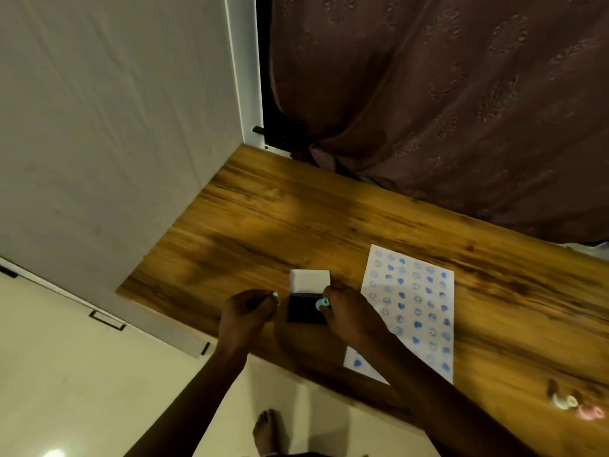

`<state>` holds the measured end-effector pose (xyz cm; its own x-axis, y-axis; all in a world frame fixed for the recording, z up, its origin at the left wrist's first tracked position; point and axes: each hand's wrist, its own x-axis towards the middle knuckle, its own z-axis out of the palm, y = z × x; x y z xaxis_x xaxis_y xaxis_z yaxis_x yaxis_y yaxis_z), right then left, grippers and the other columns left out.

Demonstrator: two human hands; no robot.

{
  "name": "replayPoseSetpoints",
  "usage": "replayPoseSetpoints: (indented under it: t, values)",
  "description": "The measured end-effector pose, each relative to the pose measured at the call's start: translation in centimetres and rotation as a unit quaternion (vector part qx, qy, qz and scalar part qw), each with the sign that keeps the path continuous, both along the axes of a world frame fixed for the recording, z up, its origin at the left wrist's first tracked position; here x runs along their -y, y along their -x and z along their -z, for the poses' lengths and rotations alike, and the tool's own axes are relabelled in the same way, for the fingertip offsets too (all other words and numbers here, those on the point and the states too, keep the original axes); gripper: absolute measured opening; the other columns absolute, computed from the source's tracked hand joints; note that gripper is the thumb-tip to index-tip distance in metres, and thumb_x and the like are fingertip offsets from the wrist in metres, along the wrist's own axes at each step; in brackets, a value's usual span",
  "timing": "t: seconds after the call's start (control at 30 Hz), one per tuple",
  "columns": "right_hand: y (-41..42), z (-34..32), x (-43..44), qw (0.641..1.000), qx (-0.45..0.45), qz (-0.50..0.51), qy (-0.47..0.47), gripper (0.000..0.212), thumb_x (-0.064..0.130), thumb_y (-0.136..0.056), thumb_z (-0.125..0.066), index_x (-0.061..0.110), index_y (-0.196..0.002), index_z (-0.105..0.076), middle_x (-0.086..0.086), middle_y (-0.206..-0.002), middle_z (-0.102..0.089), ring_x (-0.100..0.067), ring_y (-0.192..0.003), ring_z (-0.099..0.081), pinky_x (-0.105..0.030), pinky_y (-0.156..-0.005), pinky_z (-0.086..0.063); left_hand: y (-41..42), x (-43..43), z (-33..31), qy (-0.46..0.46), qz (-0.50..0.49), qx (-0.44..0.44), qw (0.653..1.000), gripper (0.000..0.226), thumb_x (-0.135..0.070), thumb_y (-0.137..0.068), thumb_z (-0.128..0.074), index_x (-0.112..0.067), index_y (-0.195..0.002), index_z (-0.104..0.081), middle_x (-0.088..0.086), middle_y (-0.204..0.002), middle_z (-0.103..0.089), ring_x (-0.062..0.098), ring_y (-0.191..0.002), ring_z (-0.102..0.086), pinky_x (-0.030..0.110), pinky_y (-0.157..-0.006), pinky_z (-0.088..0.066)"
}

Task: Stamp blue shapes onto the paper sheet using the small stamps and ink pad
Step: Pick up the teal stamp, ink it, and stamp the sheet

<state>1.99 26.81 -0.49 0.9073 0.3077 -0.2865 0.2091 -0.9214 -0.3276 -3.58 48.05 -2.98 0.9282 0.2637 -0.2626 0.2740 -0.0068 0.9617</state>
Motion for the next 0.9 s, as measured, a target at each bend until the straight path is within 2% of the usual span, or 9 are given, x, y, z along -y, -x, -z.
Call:
replayPoseSetpoints:
  t: [0.13, 0.3, 0.37, 0.43, 0.47, 0.6, 0.73, 0.83, 0.9]
  values:
    - [0.1, 0.6, -0.1, 1.000, -0.004, -0.004, 0.022, 0.037, 0.031, -0.103, -0.056, 0.018, -0.138, -0.056, -0.005, -0.143, -0.061, -0.022, -0.131, -0.059, -0.030, -0.109, -0.046, -0.6, 0.1, 0.4, 0.009, 0.002, -0.016, 1.000, 0.007, -0.022, -0.090, -0.075, -0.018, -0.088, -0.081, 0.006, -0.085, -0.082, 0.028, -0.086, -0.078, 0.055, -0.083, -0.062]
    - [0.0, 1.0, -0.8, 0.997, -0.039, -0.006, 0.064, 0.035, 0.025, -0.102, -0.058, 0.015, -0.136, -0.058, -0.009, -0.140, -0.062, -0.027, -0.130, -0.059, -0.037, -0.113, -0.044, -0.7, 0.6, 1.0, 0.008, 0.018, -0.020, 1.000, 0.008, -0.027, -0.091, -0.075, -0.023, -0.087, -0.080, -0.001, -0.087, -0.082, 0.014, -0.083, -0.078, 0.037, -0.071, -0.063]
    - [-0.2, 0.8, -1.2, 0.996, -0.040, -0.027, 0.071, 0.026, 0.015, -0.096, -0.059, 0.008, -0.119, -0.066, -0.017, -0.122, -0.067, -0.036, -0.114, -0.066, -0.046, -0.097, -0.055, -0.8, 0.6, 1.2, 0.010, 0.018, -0.017, 1.000, 0.010, -0.028, -0.091, -0.075, -0.023, -0.085, -0.080, -0.002, -0.085, -0.082, 0.010, -0.081, -0.078, 0.024, -0.064, -0.059]
    - [-0.4, 0.7, -1.2, 0.996, -0.028, -0.032, 0.077, 0.017, 0.010, -0.090, -0.059, 0.005, -0.104, -0.068, -0.019, -0.105, -0.069, -0.038, -0.096, -0.068, -0.045, -0.078, -0.057, -1.0, 0.7, 1.3, 0.012, 0.021, -0.017, 1.000, 0.012, -0.029, -0.091, -0.075, -0.021, -0.084, -0.079, 0.000, -0.084, -0.081, 0.010, -0.079, -0.077, 0.021, -0.061, -0.057]
    - [-0.5, 0.8, -1.2, 0.996, -0.024, -0.034, 0.085, 0.016, 0.010, -0.090, -0.060, 0.005, -0.103, -0.068, -0.019, -0.105, -0.069, -0.037, -0.094, -0.068, -0.044, -0.076, -0.056, -1.1, 0.8, 1.2, 0.015, 0.023, -0.016, 0.999, 0.012, -0.029, -0.091, -0.075, -0.020, -0.085, -0.079, 0.000, -0.084, -0.081, 0.010, -0.079, -0.077, 0.022, -0.061, -0.058]
    - [-0.8, 1.8, -1.6, 0.994, -0.059, -0.029, 0.092, 0.037, 0.021, -0.100, -0.060, 0.012, -0.135, -0.056, -0.014, -0.145, -0.056, -0.030, -0.132, -0.055, -0.040, -0.112, -0.043, -1.5, 1.0, 0.8, 0.018, 0.031, -0.006, 0.999, 0.010, -0.025, -0.092, -0.074, -0.020, -0.086, -0.080, -0.001, -0.084, -0.082, 0.009, -0.079, -0.078, 0.018, -0.060, -0.057]
    - [-1.2, 1.7, -1.3, 0.995, -0.059, -0.021, 0.073, 0.038, 0.020, -0.102, -0.058, 0.008, -0.138, -0.053, -0.017, -0.147, -0.054, -0.031, -0.134, -0.054, -0.038, -0.115, -0.039, -1.7, 1.6, 0.1, 0.017, 0.038, 0.004, 0.999, 0.008, -0.020, -0.092, -0.073, -0.017, -0.090, -0.081, -0.001, -0.087, -0.083, 0.012, -0.082, -0.079, 0.023, -0.065, -0.062]
    - [-1.4, 1.0, -1.2, 0.998, -0.028, 0.002, 0.050, 0.034, 0.019, -0.095, -0.067, 0.010, -0.127, -0.061, -0.016, -0.132, -0.064, -0.033, -0.118, -0.064, -0.041, -0.101, -0.053, -1.5, 2.2, -0.5, 0.015, 0.043, 0.004, 0.999, 0.008, -0.019, -0.093, -0.072, -0.020, -0.092, -0.080, -0.003, -0.089, -0.083, 0.012, -0.084, -0.079, 0.025, -0.068, -0.064]
    - [-1.5, 0.8, -0.9, 0.999, -0.034, 0.035, 0.014, 0.041, 0.021, -0.092, -0.073, 0.011, -0.129, -0.062, -0.013, -0.133, -0.065, -0.032, -0.122, -0.064, -0.041, -0.101, -0.055, -1.3, 2.6, -0.5, 0.005, 0.040, 0.001, 0.999, 0.008, -0.020, -0.093, -0.073, -0.019, -0.093, -0.080, -0.004, -0.088, -0.083, 0.013, -0.082, -0.079, 0.026, -0.066, -0.064]
